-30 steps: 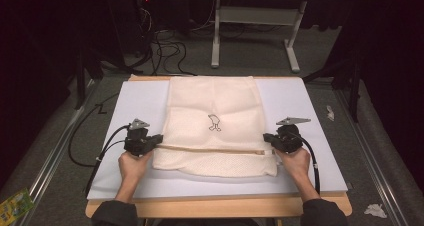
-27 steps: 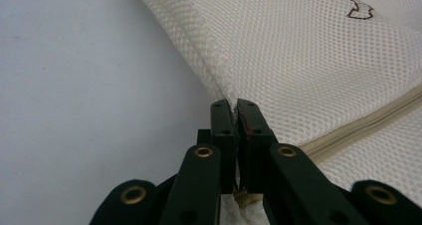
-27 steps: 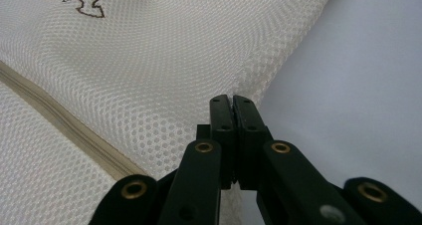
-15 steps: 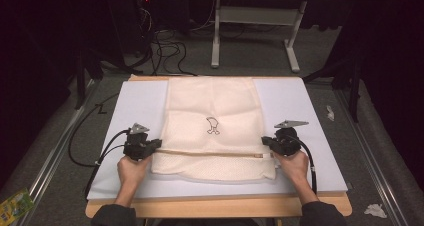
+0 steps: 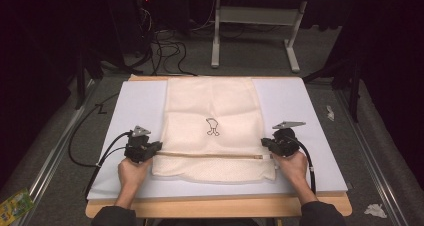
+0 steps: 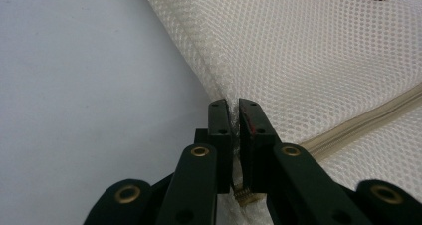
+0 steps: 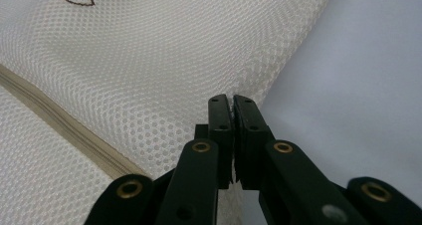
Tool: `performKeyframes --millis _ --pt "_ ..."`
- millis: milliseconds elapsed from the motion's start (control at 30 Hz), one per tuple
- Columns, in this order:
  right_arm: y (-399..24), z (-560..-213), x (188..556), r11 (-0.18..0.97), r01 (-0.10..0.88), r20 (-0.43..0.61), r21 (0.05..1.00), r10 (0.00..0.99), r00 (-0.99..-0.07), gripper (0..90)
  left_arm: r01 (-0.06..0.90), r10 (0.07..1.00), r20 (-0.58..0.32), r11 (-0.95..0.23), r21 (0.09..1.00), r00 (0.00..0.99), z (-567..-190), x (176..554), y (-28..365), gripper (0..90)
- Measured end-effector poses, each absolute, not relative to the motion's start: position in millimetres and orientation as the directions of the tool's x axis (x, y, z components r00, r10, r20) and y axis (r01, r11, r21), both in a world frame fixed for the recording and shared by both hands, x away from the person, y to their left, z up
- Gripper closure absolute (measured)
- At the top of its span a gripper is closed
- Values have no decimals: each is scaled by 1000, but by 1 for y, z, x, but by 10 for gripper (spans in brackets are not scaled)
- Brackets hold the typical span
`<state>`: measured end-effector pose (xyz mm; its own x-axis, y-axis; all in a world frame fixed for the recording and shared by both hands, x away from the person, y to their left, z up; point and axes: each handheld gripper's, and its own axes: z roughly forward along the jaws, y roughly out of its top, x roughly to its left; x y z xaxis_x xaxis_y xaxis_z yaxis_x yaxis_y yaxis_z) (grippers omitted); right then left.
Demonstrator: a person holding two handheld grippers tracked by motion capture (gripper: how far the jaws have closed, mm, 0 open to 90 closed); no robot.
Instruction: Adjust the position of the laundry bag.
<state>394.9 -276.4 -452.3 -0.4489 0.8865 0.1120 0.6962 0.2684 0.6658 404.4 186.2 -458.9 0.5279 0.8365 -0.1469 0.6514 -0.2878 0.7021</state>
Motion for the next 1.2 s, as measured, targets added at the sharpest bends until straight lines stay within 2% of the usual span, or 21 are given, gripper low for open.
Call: performKeyframes --millis 200,300,367,467,533,567,700,833,1200 --pt "-276 -455 395 265 702 113 661 890 -442 867 653 836 -142 -296 697 530 -461 403 185 839" --pt "-277 -455 395 260 704 112 661 894 -434 805 648 839 -131 -299 701 529 -463 401 184 805" --pt "-278 -455 395 255 705 114 661 895 -431 803 644 839 -126 -300 704 529 -463 401 184 787" --pt "-280 -454 393 245 710 119 660 899 -422 754 630 842 -118 -294 719 527 -463 400 184 676" --pt "-281 -453 392 243 712 122 658 900 -419 738 621 842 -116 -288 729 527 -462 399 184 648" --pt "-282 -453 391 234 715 128 659 901 -414 696 616 842 -117 -282 736 526 -462 398 184 590" --pt "-284 -452 389 220 729 144 648 905 -401 624 618 846 -117 -278 735 520 -462 398 184 496" --pt "-292 -452 387 165 766 221 621 901 -373 544 623 848 -119 -277 732 516 -466 398 182 459" --pt "-297 -457 386 114 842 330 528 886 -327 511 635 850 -108 -294 715 515 -479 400 177 413"
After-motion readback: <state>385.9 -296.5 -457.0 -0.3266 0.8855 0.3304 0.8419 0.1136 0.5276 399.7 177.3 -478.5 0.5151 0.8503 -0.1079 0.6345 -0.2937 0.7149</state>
